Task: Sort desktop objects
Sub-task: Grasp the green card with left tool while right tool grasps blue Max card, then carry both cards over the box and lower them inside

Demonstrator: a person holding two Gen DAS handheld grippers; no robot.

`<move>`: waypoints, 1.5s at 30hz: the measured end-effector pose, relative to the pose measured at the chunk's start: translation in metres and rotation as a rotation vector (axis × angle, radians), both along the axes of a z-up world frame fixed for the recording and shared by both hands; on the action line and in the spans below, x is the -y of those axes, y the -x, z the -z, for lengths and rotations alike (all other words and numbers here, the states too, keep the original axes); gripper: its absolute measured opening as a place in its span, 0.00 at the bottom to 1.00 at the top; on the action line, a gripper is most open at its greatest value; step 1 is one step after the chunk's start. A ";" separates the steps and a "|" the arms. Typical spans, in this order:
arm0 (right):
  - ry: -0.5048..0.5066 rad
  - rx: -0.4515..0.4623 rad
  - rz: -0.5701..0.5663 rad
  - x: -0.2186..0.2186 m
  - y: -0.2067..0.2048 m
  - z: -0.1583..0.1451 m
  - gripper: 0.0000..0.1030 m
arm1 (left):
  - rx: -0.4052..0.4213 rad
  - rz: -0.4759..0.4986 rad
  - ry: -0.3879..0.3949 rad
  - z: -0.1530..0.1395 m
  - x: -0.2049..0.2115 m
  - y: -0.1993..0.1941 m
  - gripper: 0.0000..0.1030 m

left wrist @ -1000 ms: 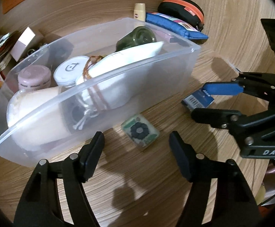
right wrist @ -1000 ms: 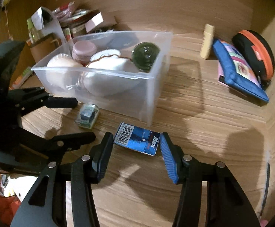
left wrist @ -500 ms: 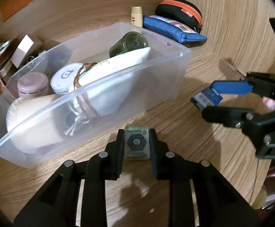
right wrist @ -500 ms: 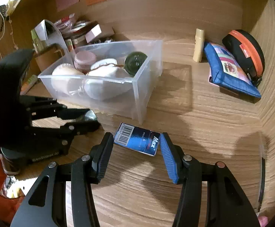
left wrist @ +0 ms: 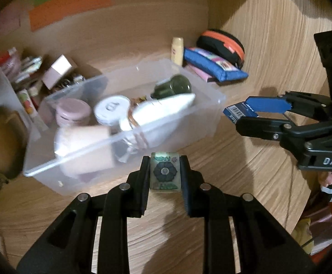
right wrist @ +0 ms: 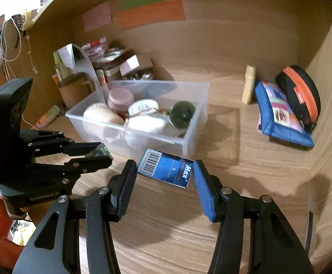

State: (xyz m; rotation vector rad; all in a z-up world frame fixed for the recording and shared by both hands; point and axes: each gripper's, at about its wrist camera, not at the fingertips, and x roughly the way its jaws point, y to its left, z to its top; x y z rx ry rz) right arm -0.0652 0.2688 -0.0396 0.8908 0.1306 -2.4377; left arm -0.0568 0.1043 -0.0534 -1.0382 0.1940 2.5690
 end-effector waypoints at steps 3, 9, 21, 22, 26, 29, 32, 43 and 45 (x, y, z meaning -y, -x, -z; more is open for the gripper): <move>0.011 -0.023 -0.007 0.006 0.000 -0.009 0.46 | -0.029 -0.005 -0.011 -0.013 0.008 -0.004 0.23; 0.029 -0.064 -0.013 0.015 0.004 -0.023 0.46 | -0.067 -0.025 -0.030 -0.031 0.028 -0.002 0.23; 0.051 -0.060 -0.038 0.040 0.036 -0.024 0.46 | -0.103 -0.060 -0.054 -0.042 0.054 0.022 0.23; 0.050 -0.060 -0.042 0.042 0.039 -0.023 0.46 | -0.103 -0.061 -0.056 -0.042 0.055 0.025 0.23; 0.045 -0.062 -0.048 0.054 0.054 -0.022 0.46 | -0.095 -0.065 -0.064 -0.041 0.059 0.036 0.23; 0.036 -0.067 -0.058 0.063 0.065 -0.022 0.46 | -0.085 -0.064 -0.069 -0.039 0.060 0.046 0.23; 0.009 -0.076 -0.067 0.073 0.075 -0.022 0.46 | -0.070 -0.067 -0.073 -0.036 0.062 0.057 0.23; -0.065 -0.065 -0.036 0.080 0.094 -0.001 0.46 | -0.018 -0.095 -0.052 -0.017 0.071 0.096 0.23; -0.060 -0.092 -0.014 0.079 0.094 -0.001 0.46 | -0.010 -0.104 -0.041 -0.012 0.071 0.101 0.23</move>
